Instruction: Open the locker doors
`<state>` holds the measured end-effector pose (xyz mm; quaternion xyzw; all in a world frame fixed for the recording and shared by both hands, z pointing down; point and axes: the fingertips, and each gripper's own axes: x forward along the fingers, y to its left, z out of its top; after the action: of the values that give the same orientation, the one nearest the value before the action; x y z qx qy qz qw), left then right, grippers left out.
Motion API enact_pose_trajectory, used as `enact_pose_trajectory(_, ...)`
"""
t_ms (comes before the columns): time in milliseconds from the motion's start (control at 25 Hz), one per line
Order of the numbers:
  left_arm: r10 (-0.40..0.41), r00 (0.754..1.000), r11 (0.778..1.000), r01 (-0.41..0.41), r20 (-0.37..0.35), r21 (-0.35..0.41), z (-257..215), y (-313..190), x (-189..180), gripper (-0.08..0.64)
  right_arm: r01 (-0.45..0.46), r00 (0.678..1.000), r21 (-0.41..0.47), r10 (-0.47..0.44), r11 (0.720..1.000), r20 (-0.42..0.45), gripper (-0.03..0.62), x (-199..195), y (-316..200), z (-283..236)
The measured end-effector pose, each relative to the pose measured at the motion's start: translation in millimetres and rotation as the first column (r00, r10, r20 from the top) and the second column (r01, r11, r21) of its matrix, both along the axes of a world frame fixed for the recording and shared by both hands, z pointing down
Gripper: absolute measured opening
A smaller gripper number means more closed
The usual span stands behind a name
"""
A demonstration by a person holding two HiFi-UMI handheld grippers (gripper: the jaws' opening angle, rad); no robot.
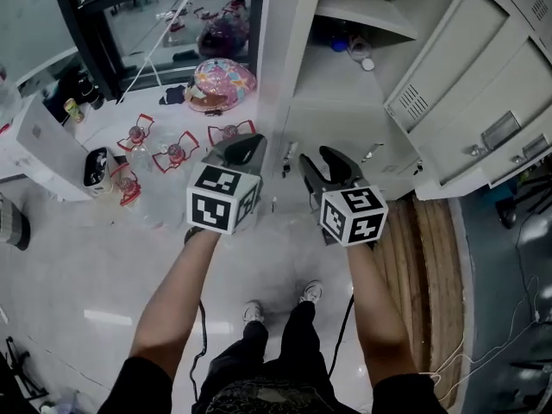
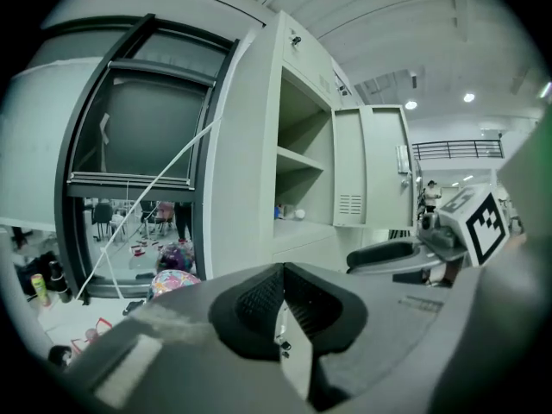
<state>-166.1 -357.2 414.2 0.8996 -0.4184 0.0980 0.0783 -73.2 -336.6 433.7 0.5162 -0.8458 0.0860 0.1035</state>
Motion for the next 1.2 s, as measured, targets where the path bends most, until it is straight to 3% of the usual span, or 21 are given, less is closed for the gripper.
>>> enact_pose_trajectory(480, -0.01, 0.999, 1.0, 0.011, 0.051, -0.016, 71, -33, 7, 0.005, -0.006, 0.999, -0.038, 0.008, 0.999, 0.045, 0.208, -1, -59, 96)
enact_pose_trajectory(1200, -0.032, 0.999, 0.999, 0.032, 0.027, -0.014, 158, -55, 14, 0.005, 0.056, 0.996, -0.018, -0.054, 0.998, 0.064, 0.207, -8, -116, 185)
